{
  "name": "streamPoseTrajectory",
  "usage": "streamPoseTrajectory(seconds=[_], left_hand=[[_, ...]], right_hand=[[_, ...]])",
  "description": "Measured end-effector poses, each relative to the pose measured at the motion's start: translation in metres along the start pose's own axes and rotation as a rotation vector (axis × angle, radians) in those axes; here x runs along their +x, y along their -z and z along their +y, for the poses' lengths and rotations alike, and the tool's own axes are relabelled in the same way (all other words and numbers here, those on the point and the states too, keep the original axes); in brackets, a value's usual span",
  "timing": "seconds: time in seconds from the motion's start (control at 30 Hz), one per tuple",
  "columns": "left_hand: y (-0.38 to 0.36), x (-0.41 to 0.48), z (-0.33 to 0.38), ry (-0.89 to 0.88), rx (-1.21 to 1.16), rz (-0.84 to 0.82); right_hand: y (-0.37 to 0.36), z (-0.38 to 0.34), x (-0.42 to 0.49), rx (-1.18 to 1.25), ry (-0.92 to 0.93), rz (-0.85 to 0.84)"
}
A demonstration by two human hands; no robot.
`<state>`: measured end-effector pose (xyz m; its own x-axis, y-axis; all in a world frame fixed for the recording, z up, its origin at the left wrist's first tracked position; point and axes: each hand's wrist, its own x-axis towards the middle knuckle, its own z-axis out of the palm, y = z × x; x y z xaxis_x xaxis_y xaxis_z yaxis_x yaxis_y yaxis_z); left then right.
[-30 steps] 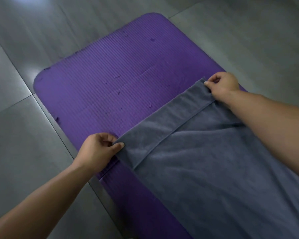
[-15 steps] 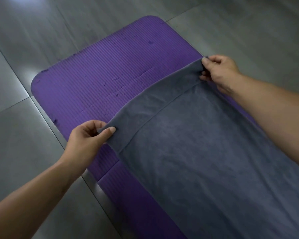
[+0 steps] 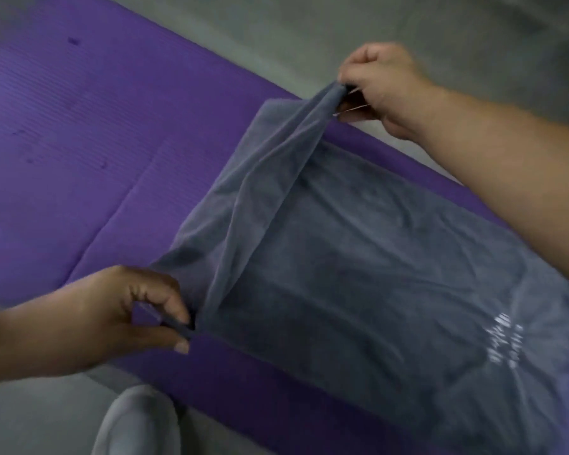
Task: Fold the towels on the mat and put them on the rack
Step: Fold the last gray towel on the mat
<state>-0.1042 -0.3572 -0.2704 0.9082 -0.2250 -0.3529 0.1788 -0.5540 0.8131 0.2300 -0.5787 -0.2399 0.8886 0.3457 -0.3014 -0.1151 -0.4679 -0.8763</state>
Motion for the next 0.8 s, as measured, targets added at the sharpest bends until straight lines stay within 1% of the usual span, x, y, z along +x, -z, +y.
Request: streamPoseTrajectory(seconds=[0.07, 0.1, 0.2, 0.33, 0.4, 0.47, 0.6, 0.8], left_hand=[[-0.032, 0.022, 0.039, -0.051, 0.006, -0.072], [-0.053, 0.033, 0.058, -0.064, -0.015, -0.075], [-0.136, 0.062, 0.108, -0.101, -0.077, -0.04], [-0.266, 0.088, 0.152, -0.169, -0.119, 0.033], [-0.323, 0.097, 0.17, -0.155, -0.13, 0.05], [-0.371, 0.102, 0.187, -0.114, -0.136, 0.077], [-0.434, 0.11, 0.208, -0.056, -0.12, 0.155], [-0.494, 0.116, 0.227, -0.118, 0.046, 0.175]], right_hand=[[0.044, 0.023, -0.024, 0.039, -0.029, 0.02], [0.065, 0.036, -0.036, 0.059, -0.042, 0.03], [0.127, 0.084, -0.064, 0.109, -0.091, 0.088], [0.195, 0.151, -0.09, 0.131, -0.175, 0.244], [0.223, 0.177, -0.105, 0.149, -0.185, 0.315], [0.248, 0.199, -0.12, 0.173, -0.176, 0.333], [0.287, 0.236, -0.151, 0.187, -0.18, 0.327], [0.33, 0.302, -0.184, 0.128, -0.19, 0.427]])
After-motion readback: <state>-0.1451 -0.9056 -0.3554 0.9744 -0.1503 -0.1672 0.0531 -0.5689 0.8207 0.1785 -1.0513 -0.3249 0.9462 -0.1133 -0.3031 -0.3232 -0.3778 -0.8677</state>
